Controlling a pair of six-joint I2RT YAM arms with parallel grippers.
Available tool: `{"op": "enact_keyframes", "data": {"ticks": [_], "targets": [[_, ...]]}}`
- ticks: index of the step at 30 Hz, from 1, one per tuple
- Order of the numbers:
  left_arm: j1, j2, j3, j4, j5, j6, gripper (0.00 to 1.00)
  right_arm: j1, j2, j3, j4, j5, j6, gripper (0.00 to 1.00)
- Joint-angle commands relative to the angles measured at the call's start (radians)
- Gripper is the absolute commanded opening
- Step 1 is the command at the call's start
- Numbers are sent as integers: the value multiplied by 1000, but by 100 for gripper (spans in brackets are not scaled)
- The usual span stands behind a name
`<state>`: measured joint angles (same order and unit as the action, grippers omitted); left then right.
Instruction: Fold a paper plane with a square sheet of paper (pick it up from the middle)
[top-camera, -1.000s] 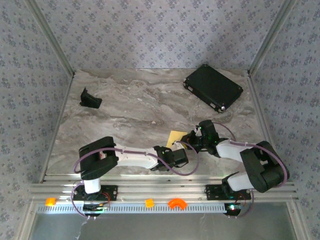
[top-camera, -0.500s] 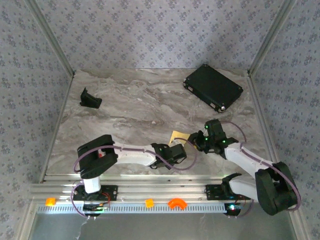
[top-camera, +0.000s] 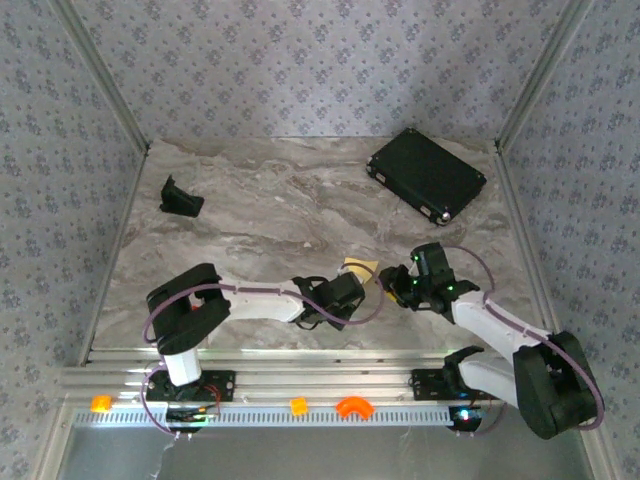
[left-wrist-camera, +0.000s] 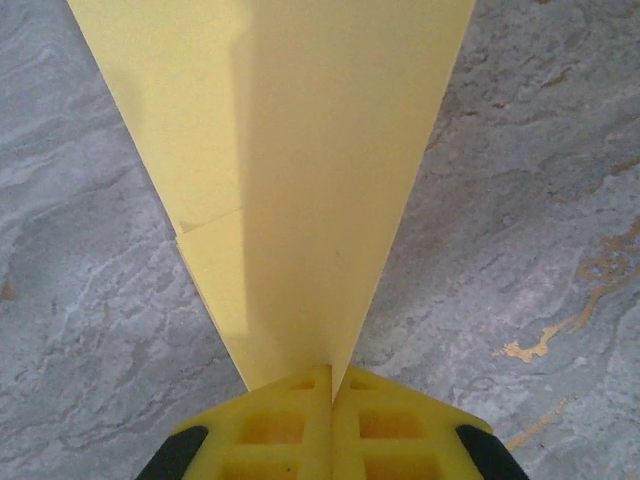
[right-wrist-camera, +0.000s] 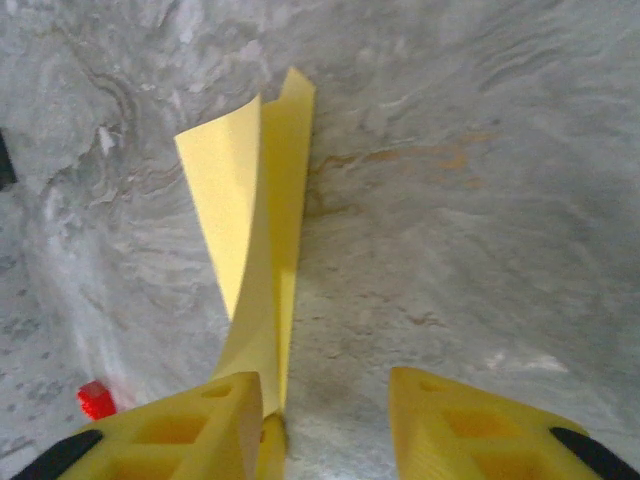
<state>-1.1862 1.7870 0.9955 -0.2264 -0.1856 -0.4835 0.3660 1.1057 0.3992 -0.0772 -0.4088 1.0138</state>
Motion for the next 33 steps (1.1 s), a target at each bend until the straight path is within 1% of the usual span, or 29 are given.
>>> {"op": "enact_keyframes", "data": {"ticks": [1, 6, 11, 14, 17, 22, 28, 30, 33], "targets": [[4, 23, -29, -49, 43, 4, 7, -3, 40, 38, 47, -86, 31, 47], [3, 13, -32, -66, 26, 21, 9, 1, 131, 91, 60, -128, 54, 52], [2, 2, -28, -91, -3, 50, 10, 6, 235, 138, 51, -151, 57, 53], [1, -6, -28, -101, -15, 72, 12, 12, 293, 152, 71, -175, 60, 50], [-5, -13, -22, -124, -37, 100, 15, 14, 328, 158, 69, -189, 50, 43], [-21, -14, -14, -158, -81, 141, 22, 12, 342, 162, 58, -201, 36, 32], [-43, -4, 2, -171, -114, 158, 24, 13, 344, 160, 57, -221, 38, 27], [-54, 0, 11, -178, -135, 164, 24, 13, 344, 159, 61, -227, 43, 28], [-62, -3, 20, -181, -160, 164, 26, 12, 344, 157, 62, -228, 50, 36]]}}
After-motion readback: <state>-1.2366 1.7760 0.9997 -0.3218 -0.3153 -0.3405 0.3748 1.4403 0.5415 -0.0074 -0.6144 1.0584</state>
